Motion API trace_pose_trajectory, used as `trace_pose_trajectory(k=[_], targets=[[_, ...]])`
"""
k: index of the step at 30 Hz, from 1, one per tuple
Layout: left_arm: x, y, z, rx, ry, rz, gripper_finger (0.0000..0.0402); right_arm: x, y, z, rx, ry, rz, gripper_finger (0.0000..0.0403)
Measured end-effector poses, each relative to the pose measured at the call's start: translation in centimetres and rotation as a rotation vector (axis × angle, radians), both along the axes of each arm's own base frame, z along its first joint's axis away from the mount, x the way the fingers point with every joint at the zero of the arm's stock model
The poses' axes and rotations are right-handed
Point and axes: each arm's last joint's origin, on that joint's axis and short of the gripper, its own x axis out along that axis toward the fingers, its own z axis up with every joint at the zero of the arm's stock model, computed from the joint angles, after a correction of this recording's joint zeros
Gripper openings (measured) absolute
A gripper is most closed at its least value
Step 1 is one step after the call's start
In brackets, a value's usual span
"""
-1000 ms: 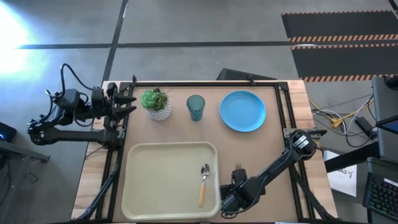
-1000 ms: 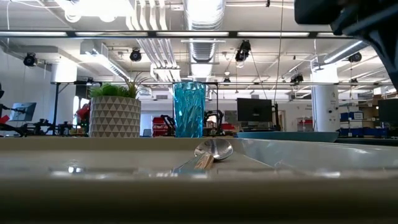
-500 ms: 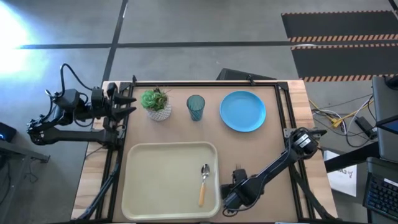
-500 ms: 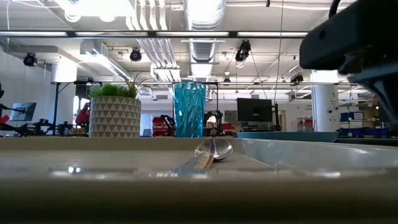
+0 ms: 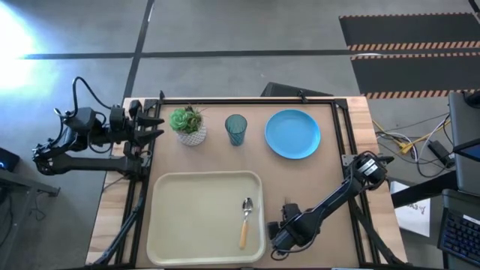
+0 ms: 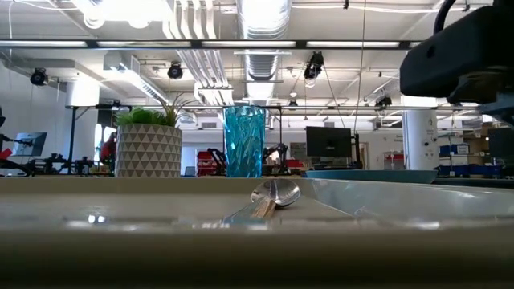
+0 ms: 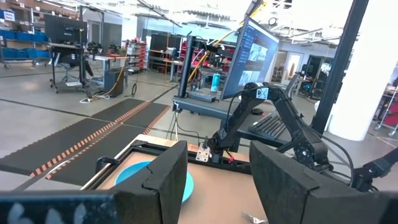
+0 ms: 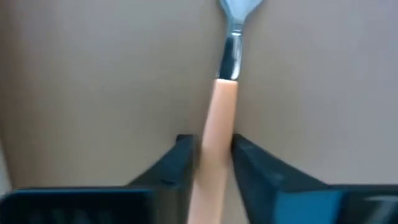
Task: Pick and place plate/cup/fork/spoon on tray
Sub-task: Put the light pink fork on the left side of the orange spoon on the gray tray
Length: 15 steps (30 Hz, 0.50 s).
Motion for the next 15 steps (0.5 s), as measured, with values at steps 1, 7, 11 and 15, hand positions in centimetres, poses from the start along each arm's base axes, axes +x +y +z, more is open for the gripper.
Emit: trace_pose_trajectory(k=[1,7,11,15], targets=[[0.0,0.0,0.0,0.000,0.000,0.000,0.0157,0.0,0.0,0.0,0.000,0.000,0.000,0.0050],[0.0,0.0,0.0,0.000,0.000,0.000,0.0157,0.1,0.0,0.0,-0.004,-0.013,0.008,0.0035],[0.0,0.0,0.0,0.001,0.002,0.000,0.0157,0.2,0.0,1.0,-0.013,-0.031,0.010,0.0035],[0.0,0.0,0.0,0.006,0.004,0.001,0.0157,0.5,-0.4,4.2,-0.124,-0.135,-0.001,0.0035]])
